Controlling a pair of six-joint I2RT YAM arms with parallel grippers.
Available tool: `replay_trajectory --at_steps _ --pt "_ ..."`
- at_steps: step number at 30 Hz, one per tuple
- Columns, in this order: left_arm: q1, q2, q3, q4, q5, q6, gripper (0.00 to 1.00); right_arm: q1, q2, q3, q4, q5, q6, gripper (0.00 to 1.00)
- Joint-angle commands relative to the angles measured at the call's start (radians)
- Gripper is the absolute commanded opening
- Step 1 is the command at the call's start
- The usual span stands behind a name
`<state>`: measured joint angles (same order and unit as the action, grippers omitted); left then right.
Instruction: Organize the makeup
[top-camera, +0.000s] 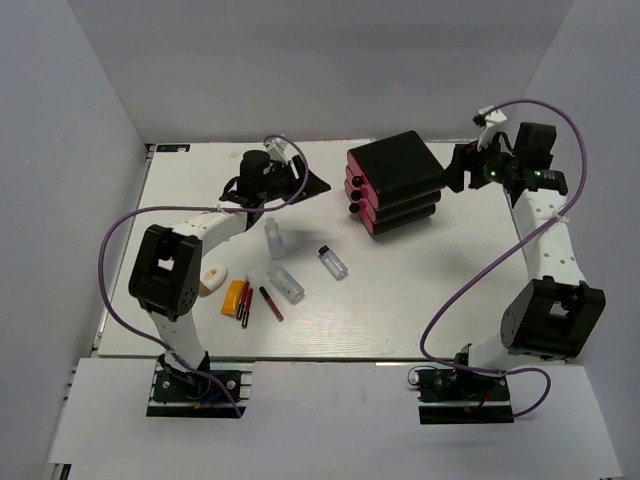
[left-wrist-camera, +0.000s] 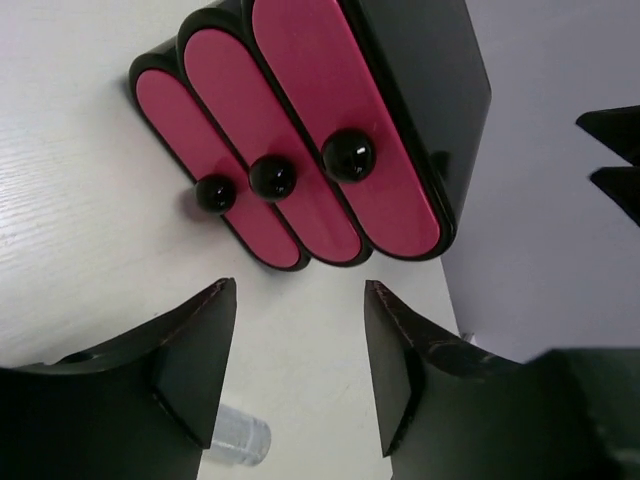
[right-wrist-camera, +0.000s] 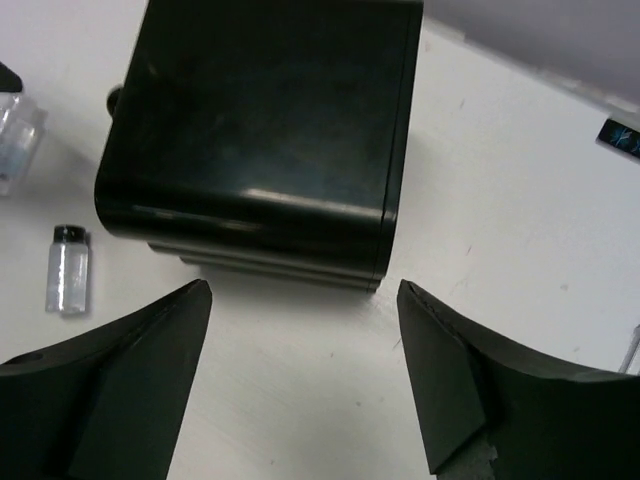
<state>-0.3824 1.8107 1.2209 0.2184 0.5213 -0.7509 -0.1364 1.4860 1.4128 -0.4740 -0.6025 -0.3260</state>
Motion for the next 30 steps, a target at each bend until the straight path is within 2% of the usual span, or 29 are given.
replay_trajectory --at_steps 1,2,8,12,30 --pt "-0.016 0.024 0.049 0.064 -0.010 -0.057 0.65 -0.003 0.051 0.098 0.012 -0.046 0.059 0.82" --pt "-0.016 0.032 0.054 0.078 -0.014 -0.076 0.66 -0.003 0.071 0.132 0.021 -0.051 0.088 0.89" --pt "-0.035 0.091 0.086 0.136 -0.003 -0.107 0.67 -0.003 0.259 0.262 0.057 -0.072 0.238 0.89" --pt "-0.044 0.113 0.109 0.167 0.000 -0.116 0.69 -0.005 0.361 0.282 0.087 -0.095 0.266 0.86" --pt "-0.092 0.271 0.235 0.225 -0.010 -0.171 0.73 -0.005 0.502 0.308 0.144 -0.210 0.317 0.80"
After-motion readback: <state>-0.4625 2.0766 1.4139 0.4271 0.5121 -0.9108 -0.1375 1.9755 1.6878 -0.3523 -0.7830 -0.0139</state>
